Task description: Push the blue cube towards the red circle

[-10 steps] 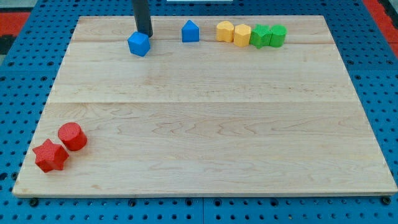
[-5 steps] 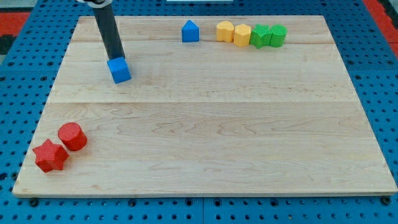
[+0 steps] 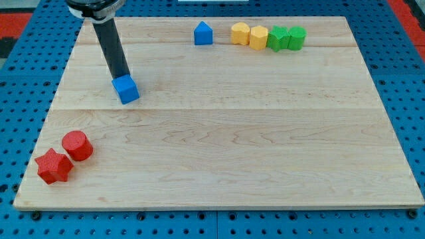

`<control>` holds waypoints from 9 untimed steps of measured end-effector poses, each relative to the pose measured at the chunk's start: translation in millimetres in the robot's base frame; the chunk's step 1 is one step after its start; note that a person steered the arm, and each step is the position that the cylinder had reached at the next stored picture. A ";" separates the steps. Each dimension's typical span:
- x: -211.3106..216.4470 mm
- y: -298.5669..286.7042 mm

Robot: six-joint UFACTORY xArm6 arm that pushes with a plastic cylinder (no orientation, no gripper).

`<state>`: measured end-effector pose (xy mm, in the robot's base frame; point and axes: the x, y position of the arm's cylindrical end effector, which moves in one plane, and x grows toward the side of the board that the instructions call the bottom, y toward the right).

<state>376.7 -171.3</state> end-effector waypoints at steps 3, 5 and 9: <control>29.9 0.7; 13.3 54.4; 35.4 54.8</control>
<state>412.1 -116.4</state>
